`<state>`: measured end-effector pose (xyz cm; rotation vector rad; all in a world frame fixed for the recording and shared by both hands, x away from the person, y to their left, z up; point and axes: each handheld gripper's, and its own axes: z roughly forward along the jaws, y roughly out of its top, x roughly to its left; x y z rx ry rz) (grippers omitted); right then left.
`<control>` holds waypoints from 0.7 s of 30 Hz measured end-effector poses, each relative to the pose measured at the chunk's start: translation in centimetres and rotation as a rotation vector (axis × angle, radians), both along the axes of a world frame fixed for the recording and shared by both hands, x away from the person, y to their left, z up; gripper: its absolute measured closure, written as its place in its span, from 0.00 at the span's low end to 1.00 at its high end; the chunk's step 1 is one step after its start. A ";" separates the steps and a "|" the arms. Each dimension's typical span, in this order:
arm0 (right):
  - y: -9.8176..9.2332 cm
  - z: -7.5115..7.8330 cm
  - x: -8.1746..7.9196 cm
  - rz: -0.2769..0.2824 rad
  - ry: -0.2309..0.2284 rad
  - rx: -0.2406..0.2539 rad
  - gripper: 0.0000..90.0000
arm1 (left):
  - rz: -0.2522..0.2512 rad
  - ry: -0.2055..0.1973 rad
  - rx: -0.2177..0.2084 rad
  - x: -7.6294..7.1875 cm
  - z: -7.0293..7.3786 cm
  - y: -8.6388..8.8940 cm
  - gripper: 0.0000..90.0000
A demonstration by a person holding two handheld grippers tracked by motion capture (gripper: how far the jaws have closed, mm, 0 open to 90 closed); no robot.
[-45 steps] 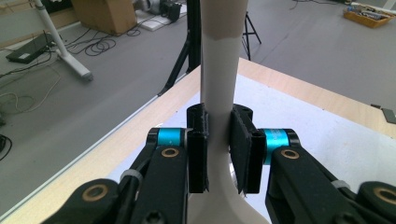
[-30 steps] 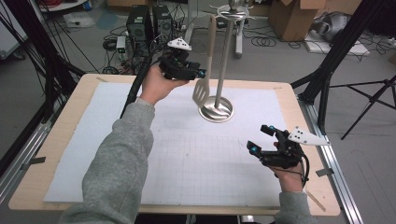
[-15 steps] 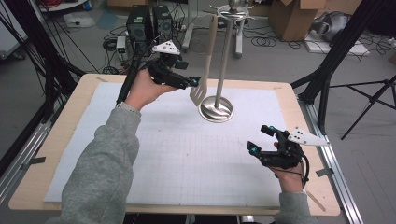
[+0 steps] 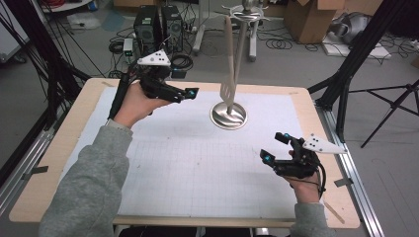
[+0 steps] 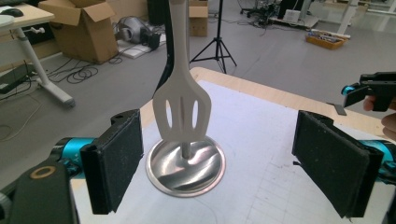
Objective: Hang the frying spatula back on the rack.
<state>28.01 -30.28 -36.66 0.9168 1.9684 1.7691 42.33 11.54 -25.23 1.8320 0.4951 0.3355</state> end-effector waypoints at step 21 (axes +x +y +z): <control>0.6 -0.1 0.1 0.001 0.001 -0.024 0.10 | 0.084 -0.044 0.012 -4.3 -2.6 5.3 0.19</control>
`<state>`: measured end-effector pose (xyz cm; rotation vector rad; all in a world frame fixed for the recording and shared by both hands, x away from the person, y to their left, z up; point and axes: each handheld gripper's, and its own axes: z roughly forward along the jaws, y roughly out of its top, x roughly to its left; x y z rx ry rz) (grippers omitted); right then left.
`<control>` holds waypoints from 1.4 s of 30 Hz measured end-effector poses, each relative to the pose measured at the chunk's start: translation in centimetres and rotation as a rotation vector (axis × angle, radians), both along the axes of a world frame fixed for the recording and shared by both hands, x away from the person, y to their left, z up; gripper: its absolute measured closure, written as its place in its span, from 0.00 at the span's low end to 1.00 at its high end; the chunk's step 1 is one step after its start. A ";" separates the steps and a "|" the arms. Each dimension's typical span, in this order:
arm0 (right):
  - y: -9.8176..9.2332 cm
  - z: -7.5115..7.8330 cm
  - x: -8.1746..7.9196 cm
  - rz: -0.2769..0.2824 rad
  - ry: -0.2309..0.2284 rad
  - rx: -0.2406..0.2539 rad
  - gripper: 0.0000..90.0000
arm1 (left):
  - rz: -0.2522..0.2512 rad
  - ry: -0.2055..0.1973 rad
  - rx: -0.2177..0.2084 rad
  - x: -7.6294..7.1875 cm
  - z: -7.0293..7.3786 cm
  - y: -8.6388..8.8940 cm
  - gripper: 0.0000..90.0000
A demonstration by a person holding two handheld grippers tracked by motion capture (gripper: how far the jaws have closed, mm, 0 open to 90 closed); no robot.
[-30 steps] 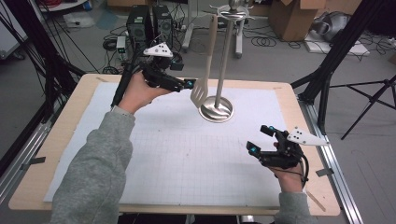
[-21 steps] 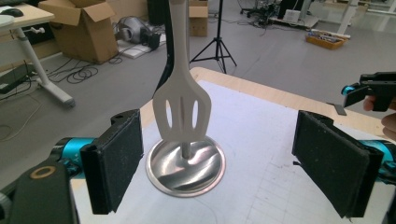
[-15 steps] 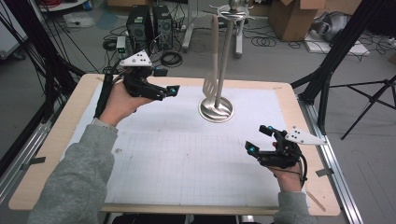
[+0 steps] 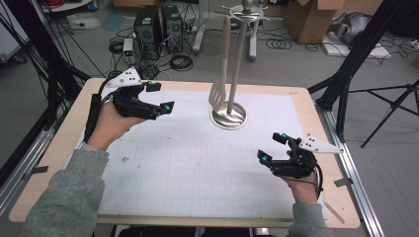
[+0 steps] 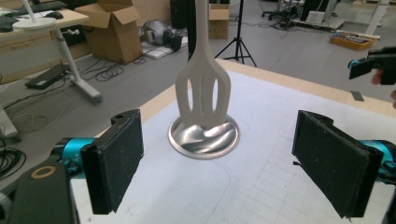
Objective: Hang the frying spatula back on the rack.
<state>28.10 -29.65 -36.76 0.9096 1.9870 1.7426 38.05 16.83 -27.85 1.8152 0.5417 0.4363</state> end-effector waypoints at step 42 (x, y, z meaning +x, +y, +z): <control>0.7 -0.3 0.4 0.001 0.006 -0.027 0.10 | 0.184 0.003 -0.057 -6.4 -6.9 9.4 0.19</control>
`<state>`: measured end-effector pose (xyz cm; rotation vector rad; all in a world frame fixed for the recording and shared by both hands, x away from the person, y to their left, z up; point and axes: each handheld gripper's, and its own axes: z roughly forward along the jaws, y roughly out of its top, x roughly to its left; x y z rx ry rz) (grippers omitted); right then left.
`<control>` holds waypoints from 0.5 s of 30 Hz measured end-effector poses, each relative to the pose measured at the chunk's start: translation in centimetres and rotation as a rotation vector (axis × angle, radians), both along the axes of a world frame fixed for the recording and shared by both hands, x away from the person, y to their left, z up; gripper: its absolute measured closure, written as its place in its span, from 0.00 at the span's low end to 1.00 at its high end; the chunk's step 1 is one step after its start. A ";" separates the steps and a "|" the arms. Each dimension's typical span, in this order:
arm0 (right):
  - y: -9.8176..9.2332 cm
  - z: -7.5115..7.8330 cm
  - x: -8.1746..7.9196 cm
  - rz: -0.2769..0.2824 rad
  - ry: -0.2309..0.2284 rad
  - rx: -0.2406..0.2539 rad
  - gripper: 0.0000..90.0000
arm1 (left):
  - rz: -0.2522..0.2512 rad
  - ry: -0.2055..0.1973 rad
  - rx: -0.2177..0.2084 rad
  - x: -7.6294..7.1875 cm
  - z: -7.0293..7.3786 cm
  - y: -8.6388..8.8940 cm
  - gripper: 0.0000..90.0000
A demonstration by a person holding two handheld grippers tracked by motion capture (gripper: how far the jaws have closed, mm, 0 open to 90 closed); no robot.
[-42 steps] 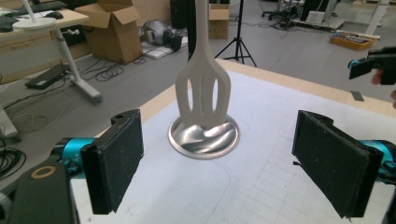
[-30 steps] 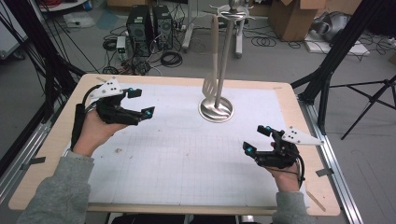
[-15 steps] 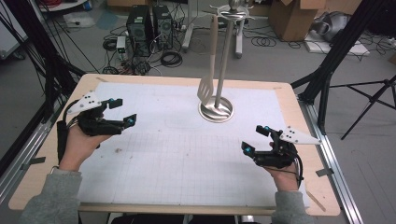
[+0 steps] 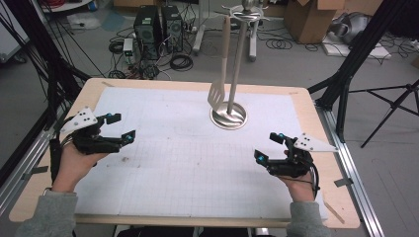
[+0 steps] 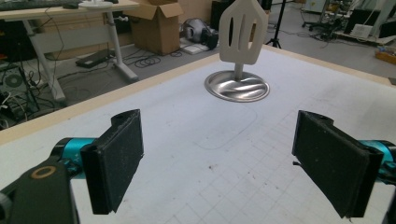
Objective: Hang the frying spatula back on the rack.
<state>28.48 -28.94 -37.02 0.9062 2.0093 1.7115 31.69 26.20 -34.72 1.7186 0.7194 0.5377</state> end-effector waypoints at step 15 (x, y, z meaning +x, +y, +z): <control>0.1 -0.1 0.2 -0.019 0.005 -0.005 0.10 | 0.017 -0.002 -0.025 -1.6 -1.8 2.6 0.19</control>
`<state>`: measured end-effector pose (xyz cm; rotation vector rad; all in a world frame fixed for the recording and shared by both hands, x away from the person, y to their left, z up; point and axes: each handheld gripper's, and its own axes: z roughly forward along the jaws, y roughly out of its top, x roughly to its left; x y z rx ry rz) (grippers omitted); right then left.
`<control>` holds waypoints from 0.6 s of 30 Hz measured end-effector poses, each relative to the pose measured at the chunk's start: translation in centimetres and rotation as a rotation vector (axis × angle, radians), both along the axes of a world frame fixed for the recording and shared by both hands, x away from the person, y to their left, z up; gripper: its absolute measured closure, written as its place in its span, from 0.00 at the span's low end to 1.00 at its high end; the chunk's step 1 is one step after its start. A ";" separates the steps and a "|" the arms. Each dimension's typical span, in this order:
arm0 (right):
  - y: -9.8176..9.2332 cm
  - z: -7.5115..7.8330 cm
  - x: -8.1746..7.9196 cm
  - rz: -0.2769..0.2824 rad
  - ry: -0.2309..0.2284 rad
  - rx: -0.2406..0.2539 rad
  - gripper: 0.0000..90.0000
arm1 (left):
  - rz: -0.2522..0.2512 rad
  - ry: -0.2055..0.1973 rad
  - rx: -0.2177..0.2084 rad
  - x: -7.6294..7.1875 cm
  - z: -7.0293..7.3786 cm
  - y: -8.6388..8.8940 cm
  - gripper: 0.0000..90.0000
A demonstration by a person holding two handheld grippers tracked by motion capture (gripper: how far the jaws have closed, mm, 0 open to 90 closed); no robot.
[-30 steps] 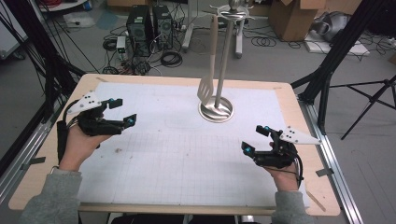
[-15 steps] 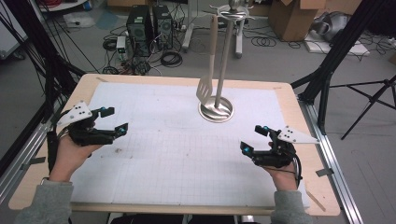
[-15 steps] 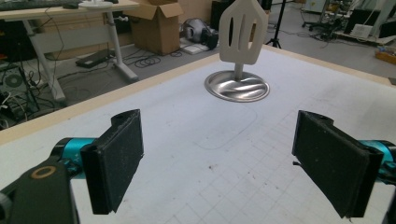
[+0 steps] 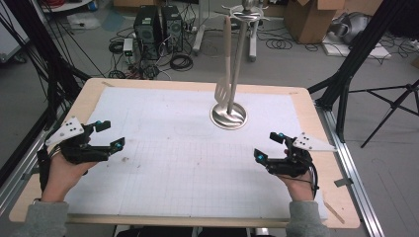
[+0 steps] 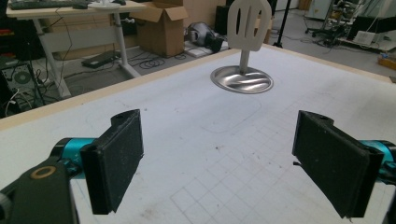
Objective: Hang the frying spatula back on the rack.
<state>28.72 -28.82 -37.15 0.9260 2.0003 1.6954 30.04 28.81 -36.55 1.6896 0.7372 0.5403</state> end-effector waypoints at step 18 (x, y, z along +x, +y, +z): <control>-0.1 -0.6 0.2 -0.017 0.009 -0.012 0.10 | 0.073 -0.011 0.000 -1.3 -1.5 1.8 0.19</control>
